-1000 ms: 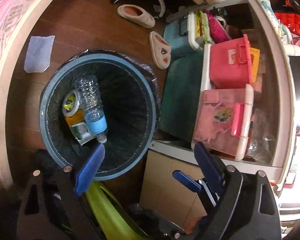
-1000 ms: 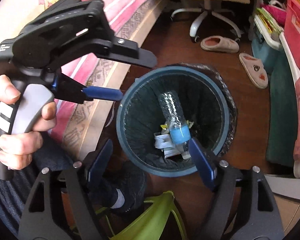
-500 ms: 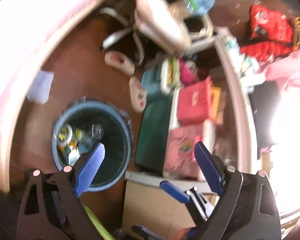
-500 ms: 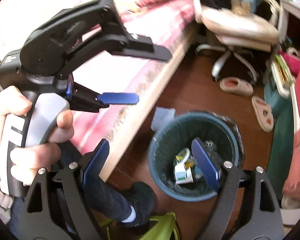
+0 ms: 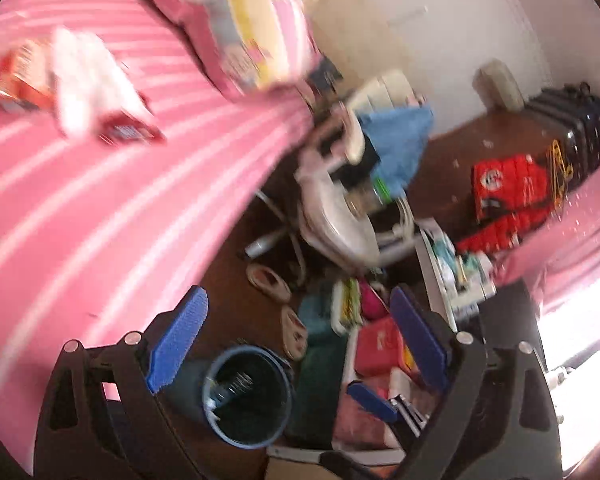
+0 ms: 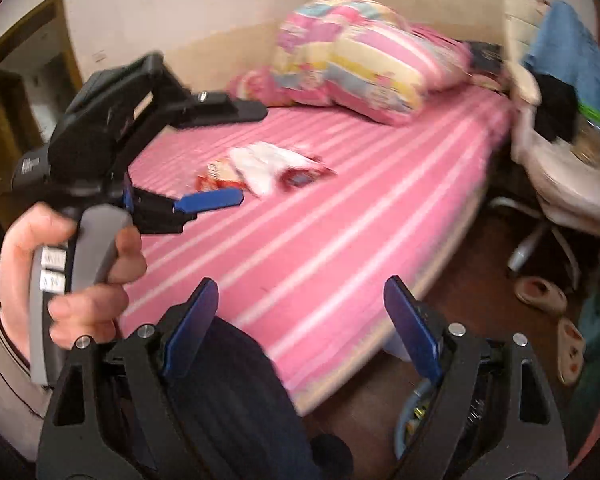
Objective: Collect trash
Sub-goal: 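Move both tools back over the bed toward the snack bag, then grasp the red snack bag with the right tool while the left tool grasps the clear plastic bag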
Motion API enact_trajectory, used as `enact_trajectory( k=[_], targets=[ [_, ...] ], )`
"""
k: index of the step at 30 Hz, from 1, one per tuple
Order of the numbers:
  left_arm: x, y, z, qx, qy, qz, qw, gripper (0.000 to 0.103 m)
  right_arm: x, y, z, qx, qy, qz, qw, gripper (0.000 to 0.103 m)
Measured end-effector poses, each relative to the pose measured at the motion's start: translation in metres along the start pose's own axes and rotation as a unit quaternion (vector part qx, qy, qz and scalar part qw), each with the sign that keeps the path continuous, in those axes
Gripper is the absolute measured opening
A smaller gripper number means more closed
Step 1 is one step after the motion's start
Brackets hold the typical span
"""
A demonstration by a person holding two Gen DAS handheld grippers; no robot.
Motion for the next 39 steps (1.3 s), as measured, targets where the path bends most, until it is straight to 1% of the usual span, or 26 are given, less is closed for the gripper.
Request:
enact_trajectory(
  k=[5,7,11,13,14,17,21,24,25,27,28,29,30,34,36,39],
  targets=[
    [-0.046,0.054,-0.019,0.055,0.015,-0.034,0.9978,0.09,-0.054,-0.032,-0.03,-0.004,0.008,-0.045,0.999,0.084],
    [-0.067,0.071,-0.025,0.071,0.023,-0.046,0.9961,0.09,-0.078,-0.045,-0.039,-0.007,0.015,-0.058,0.998,0.084],
    [-0.114,0.096,-0.038,0.095,0.048,-0.061,0.9924,0.09,-0.106,-0.08,-0.049,-0.016,0.021,-0.078,0.997,0.084],
    [-0.137,0.104,-0.046,0.107,0.061,-0.067,0.9902,0.09,-0.118,-0.106,-0.054,-0.032,-0.001,-0.099,0.995,0.084],
    [-0.149,0.109,-0.052,0.114,0.066,-0.072,0.9887,0.09,-0.122,-0.121,-0.056,-0.042,-0.02,-0.115,0.992,0.084],
    [-0.183,0.116,-0.068,0.131,0.074,-0.087,0.9847,0.09,-0.131,-0.153,-0.062,-0.062,-0.058,-0.145,0.986,0.084],
    [-0.223,0.121,-0.088,0.152,0.087,-0.097,0.9797,0.09,-0.138,-0.205,-0.064,-0.091,-0.112,-0.177,0.974,0.084],
    [-0.25,0.12,-0.103,0.16,0.102,-0.113,0.9752,0.09,-0.14,-0.241,-0.067,-0.108,-0.146,-0.196,0.964,0.084],
    [-0.256,0.12,-0.109,0.162,0.111,-0.116,0.9736,0.09,-0.141,-0.253,-0.069,-0.114,-0.164,-0.204,0.958,0.084],
    [-0.26,0.12,-0.121,0.168,0.112,-0.113,0.9727,0.09,-0.139,-0.272,-0.074,-0.119,-0.193,-0.22,0.949,0.084],
    [-0.262,0.119,-0.129,0.171,0.107,-0.124,0.9716,0.09,-0.138,-0.284,-0.076,-0.122,-0.213,-0.229,0.942,0.084],
    [-0.264,0.117,-0.137,0.171,0.097,-0.134,0.9712,0.09,-0.137,-0.296,-0.079,-0.126,-0.233,-0.238,0.934,0.084],
    [-0.267,0.113,-0.145,0.168,0.091,-0.142,0.9713,0.09,-0.136,-0.302,-0.08,-0.127,-0.243,-0.244,0.93,0.084],
    [-0.284,0.101,-0.168,0.155,0.096,-0.154,0.9711,0.09,-0.131,-0.339,-0.088,-0.13,-0.295,-0.271,0.907,0.084],
    [-0.293,0.095,-0.176,0.148,0.101,-0.161,0.9704,0.09,-0.13,-0.353,-0.091,-0.131,-0.31,-0.277,0.9,0.084],
    [-0.306,0.088,-0.19,0.14,0.104,-0.184,0.9673,0.09,-0.128,-0.37,-0.098,-0.125,-0.323,-0.291,0.892,0.084]
  ],
)
Point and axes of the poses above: each gripper's, at about its wrist camera, not at the fingertips, and y roughly against the way its jaws point, x to its right, z to its underside, the point moved 7 cm from there along -y, roughly the way its jaws point, and after that the axes turned 2 degrees about -x, right-handed, at the moved point
